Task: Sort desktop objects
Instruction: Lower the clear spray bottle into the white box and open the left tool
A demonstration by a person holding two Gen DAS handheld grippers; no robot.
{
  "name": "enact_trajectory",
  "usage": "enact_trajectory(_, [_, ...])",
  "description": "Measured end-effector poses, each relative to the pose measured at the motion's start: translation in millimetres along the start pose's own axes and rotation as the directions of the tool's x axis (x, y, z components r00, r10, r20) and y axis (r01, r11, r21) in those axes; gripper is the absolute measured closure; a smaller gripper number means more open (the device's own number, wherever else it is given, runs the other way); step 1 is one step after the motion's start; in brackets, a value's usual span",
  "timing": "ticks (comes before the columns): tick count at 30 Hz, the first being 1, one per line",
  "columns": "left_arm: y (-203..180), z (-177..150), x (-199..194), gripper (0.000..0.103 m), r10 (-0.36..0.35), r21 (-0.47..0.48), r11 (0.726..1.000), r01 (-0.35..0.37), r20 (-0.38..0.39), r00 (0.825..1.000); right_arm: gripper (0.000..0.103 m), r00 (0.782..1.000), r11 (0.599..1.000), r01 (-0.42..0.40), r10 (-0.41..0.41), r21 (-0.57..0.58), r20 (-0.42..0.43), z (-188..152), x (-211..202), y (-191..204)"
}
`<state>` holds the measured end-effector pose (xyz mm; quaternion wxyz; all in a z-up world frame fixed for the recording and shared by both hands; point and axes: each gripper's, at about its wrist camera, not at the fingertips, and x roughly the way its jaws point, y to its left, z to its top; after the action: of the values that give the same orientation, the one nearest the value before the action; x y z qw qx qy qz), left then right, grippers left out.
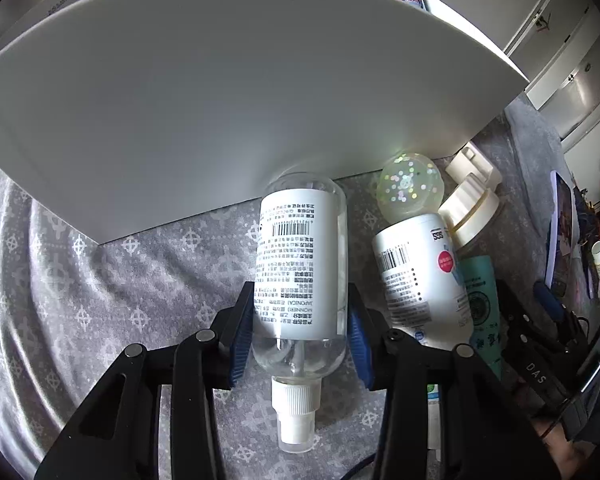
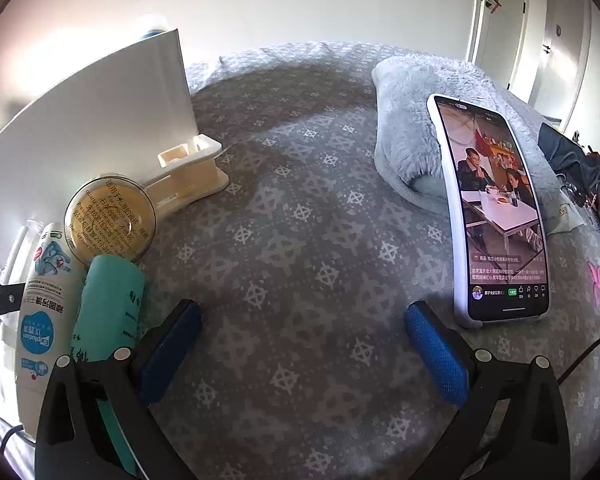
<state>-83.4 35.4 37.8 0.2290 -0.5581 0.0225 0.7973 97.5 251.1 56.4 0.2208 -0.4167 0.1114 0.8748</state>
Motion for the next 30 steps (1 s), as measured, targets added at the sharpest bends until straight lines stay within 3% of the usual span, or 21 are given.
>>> enact_trajectory(7, [-6,-21,-56,0.063,-0.101,0.039,0.994,0.097,0.099,0.99,0.0,1.0,1.0,-0.008,0.008,0.004,0.015,-1,0,0])
enact_trajectory(11, [-10,-7,-108,0.063,-0.149,0.054,0.989,0.14,0.223,0.963,0.0,1.0,1.0,-0.008,0.008,0.004,0.015,-2,-1,0])
enact_trajectory(13, [-6,16,-127,0.063,-0.154,0.029,0.988,0.152,0.293,0.944,0.0,1.0,1.0,-0.008,0.008,0.003,0.015,-2,-1,0])
enact_trajectory(15, [6,39,-138,0.063,-0.119,-0.002,0.992,0.128,0.35,0.929,0.0,1.0,1.0,-0.008,0.008,0.004,0.015,-2,0,0])
enact_trajectory(17, [31,68,-140,0.063,-0.075,-0.053,0.993,0.101,0.367,0.927,0.0,1.0,1.0,-0.008,0.008,0.004,0.016,-2,0,0])
enact_trajectory(22, [60,109,-106,0.063,0.028,-0.128,0.992,0.015,0.329,0.944,0.0,1.0,1.0,-0.011,0.011,0.005,0.022,-3,-1,-1])
enact_trajectory(26, [66,117,-77,0.063,0.087,-0.16,0.986,-0.045,0.265,0.96,0.0,1.0,1.0,-0.013,0.012,0.006,0.026,-3,0,-1])
enact_trajectory(30, [62,98,-94,0.037,0.118,-0.152,0.986,-0.074,0.31,0.943,0.0,1.0,1.0,-0.013,0.013,0.007,0.026,-5,-2,-2])
